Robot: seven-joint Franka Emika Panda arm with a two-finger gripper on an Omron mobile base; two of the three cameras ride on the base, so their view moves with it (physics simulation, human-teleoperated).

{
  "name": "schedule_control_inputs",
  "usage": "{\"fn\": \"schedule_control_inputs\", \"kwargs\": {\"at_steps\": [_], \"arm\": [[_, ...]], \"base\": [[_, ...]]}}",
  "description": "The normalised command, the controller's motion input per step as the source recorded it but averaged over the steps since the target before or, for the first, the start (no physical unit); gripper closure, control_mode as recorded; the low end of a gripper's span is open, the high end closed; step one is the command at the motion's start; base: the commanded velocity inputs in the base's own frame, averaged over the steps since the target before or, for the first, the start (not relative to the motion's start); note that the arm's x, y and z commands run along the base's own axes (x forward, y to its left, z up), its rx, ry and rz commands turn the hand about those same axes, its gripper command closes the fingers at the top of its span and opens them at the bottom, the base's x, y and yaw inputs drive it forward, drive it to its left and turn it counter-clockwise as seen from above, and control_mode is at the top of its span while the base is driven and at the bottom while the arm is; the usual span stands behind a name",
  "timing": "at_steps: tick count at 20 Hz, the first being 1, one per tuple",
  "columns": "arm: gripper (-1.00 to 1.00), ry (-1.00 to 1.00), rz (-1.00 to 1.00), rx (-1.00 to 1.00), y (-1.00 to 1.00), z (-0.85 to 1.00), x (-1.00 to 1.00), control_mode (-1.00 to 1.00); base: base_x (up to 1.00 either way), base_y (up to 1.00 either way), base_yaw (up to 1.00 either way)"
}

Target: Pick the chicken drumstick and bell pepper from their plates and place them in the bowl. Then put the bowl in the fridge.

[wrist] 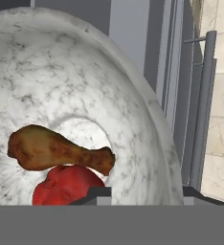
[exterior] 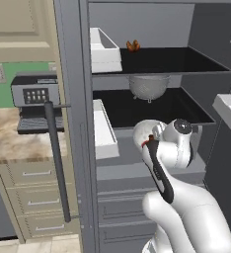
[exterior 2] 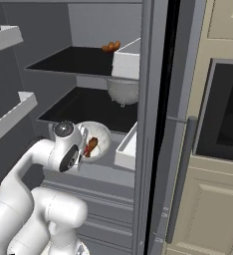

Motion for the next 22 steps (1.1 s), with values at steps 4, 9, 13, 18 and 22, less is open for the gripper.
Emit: {"fn": "schedule_control_inputs", "kwargs": {"at_steps": [4,9,13,18,22], "arm": [[1.0,0.0,0.0,0.0,0.0,0.0,0.0,1.0],[1.0,0.0,0.0,0.0,0.0,0.0,0.0,1.0],[1.0,0.0,0.0,0.0,0.0,0.0,0.0,1.0],[1.0,0.0,0.0,0.0,0.0,0.0,0.0,-1.0],[1.0,0.0,0.0,0.0,0.0,0.0,0.0,-1.0]], "base": [[0.0,0.0,0.0],[0.0,0.0,0.0],[0.0,0.0,0.0],[0.0,0.0,0.0],[0.0,0.0,0.0]]}}
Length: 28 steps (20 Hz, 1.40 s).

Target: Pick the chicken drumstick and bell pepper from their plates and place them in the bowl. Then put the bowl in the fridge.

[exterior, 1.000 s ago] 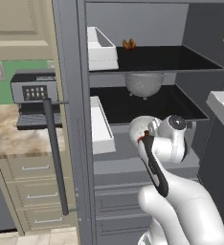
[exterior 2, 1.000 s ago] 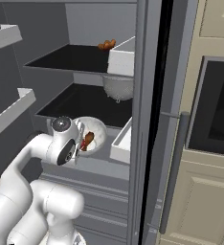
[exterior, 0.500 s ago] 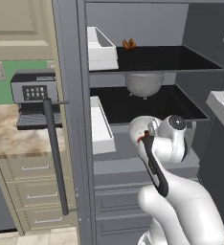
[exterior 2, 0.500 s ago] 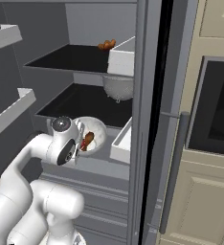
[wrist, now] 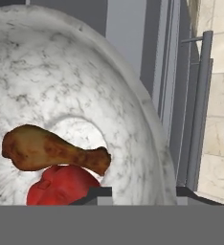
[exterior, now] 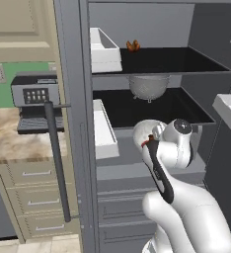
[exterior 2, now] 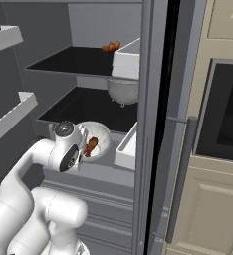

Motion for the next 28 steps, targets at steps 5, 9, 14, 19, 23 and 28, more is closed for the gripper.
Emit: {"fn": "schedule_control_inputs", "kwargs": {"at_steps": [5,9,14,19,23,28], "arm": [[1.0,0.0,0.0,0.0,0.0,0.0,0.0,-1.0],[1.0,-0.05,0.01,0.0,0.0,0.01,-0.26,-1.0],[1.0,-0.14,0.0,0.0,0.01,0.16,-0.42,-1.0],[1.0,-0.05,0.0,0.0,0.03,0.39,-0.36,-1.0],[1.0,0.0,0.1,-0.02,0.06,0.52,-0.15,-1.0],[1.0,-0.05,0.22,-0.11,0.01,0.35,0.0,-1.0]], "base": [[0.0,0.0,0.0],[0.0,0.0,0.0],[0.0,0.0,0.0],[0.0,0.0,0.0],[0.0,0.0,0.0],[0.0,0.0,0.0]]}}
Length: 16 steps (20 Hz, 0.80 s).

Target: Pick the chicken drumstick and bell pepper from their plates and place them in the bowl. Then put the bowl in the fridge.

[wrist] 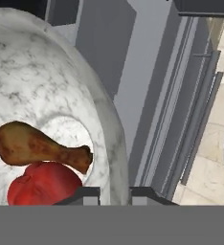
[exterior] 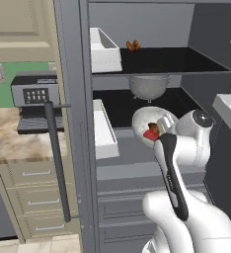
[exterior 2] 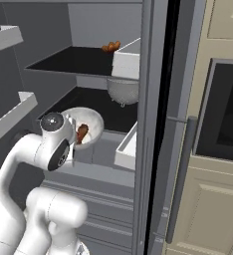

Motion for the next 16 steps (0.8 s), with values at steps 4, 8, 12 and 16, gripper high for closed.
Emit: {"fn": "schedule_control_inputs", "kwargs": {"at_steps": [4,8,12,16], "arm": [[1.0,-0.17,0.23,-0.19,0.01,0.06,0.17,-1.0],[1.0,-0.17,0.11,-0.13,0.05,0.11,0.37,-1.0],[1.0,-0.01,0.04,-0.04,0.04,0.11,0.47,-1.0],[1.0,0.04,0.04,0.0,0.07,0.1,0.55,-1.0]], "base": [[0.0,0.0,0.0],[0.0,0.0,0.0],[0.0,0.0,0.0],[0.0,0.0,0.0]]}}
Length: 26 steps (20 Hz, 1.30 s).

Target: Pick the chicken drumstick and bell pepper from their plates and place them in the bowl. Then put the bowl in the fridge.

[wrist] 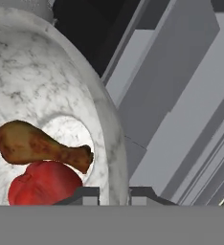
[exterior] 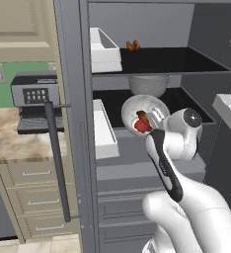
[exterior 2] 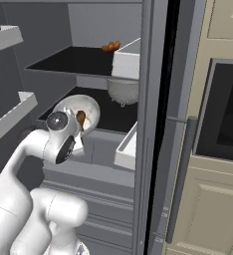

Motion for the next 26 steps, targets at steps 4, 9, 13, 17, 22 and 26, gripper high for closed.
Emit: {"fn": "schedule_control_inputs", "kwargs": {"at_steps": [4,9,13,17,22,26], "arm": [[1.0,0.11,0.04,0.0,0.03,0.03,0.6,-1.0],[1.0,0.1,0.12,0.0,0.06,0.04,0.61,-1.0],[1.0,0.07,0.12,0.0,0.1,0.0,0.52,-1.0],[1.0,0.0,0.07,0.0,0.14,0.0,0.47,-1.0],[1.0,0.0,0.04,0.0,0.23,0.0,0.38,-1.0],[1.0,0.0,0.02,0.0,0.18,-0.09,0.33,-1.0]], "base": [[0.0,0.0,0.0],[0.0,0.0,0.0],[0.0,0.0,0.0],[0.0,0.0,0.0],[0.0,0.0,0.0],[0.0,0.0,0.0]]}}
